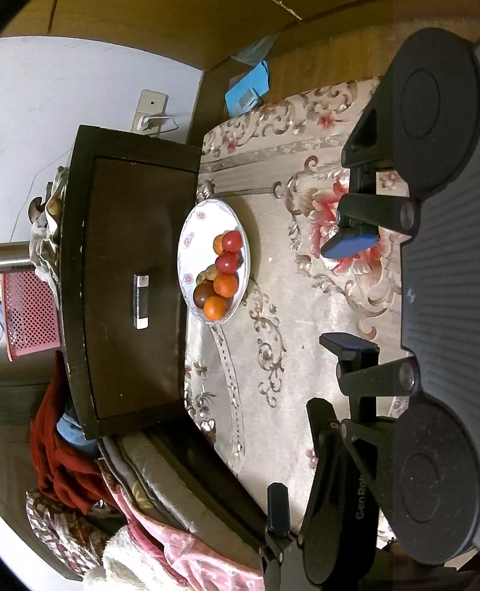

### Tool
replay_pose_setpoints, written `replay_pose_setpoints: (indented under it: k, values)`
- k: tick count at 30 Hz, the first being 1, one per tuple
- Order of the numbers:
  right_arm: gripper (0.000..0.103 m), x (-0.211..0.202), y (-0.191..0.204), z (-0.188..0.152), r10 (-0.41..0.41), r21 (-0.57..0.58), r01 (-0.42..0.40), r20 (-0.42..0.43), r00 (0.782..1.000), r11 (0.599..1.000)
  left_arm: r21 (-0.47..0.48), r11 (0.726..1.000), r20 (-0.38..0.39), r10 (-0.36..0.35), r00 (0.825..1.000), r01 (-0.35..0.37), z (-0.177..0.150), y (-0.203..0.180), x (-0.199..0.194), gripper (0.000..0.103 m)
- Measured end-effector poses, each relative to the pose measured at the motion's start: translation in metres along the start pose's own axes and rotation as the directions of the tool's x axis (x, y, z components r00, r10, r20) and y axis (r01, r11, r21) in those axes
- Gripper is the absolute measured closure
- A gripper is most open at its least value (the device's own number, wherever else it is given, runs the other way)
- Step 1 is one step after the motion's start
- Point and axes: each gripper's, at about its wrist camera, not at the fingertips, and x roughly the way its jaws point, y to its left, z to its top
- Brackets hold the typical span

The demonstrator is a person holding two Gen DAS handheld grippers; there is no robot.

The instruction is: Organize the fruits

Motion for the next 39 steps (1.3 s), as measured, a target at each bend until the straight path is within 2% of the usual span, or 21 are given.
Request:
replay_pose_setpoints:
  k: [4, 11, 16, 23, 35, 39]
  values:
    - [0.063, -0.003, -0.002, -0.005, 0.006, 0.023, -0.006, -0.009, 1.0, 1.0, -0.057, 0.998, -0.022, -0.025, 0.999, 0.023, -0.003, 0.003, -0.001, 0.0]
    - [0.063, -0.008, -0.001, -0.012, 0.007, 0.033, -0.007, -0.014, 1.0, 0.999, -0.01, 1.0, -0.005, 0.024, 1.0, -0.024, -0.009, -0.009, -0.01, 0.0]
    - [0.061, -0.014, -0.002, -0.016, 0.009, 0.05, -0.008, -0.012, 1.0, 0.999, -0.027, 0.999, -0.007, 0.018, 1.0, -0.018, -0.012, -0.008, -0.016, 0.0]
    - [0.061, -0.019, -0.002, -0.021, 0.019, 0.069, -0.018, -0.017, 1.0, 0.997, -0.015, 0.999, 0.015, 0.045, 0.999, -0.044, -0.018, -0.009, -0.025, 0.0]
    - [0.061, -0.025, 0.005, -0.028, 0.026, 0.061, -0.025, -0.022, 0.999, 0.998, -0.036, 0.999, -0.035, 0.039, 0.999, -0.04, -0.026, -0.006, -0.03, 0.0]
    - [0.061, -0.027, 0.005, -0.03, 0.029, 0.059, -0.027, -0.024, 0.999, 0.998, -0.029, 0.999, -0.03, 0.038, 0.999, -0.039, -0.028, -0.006, -0.032, 0.0]
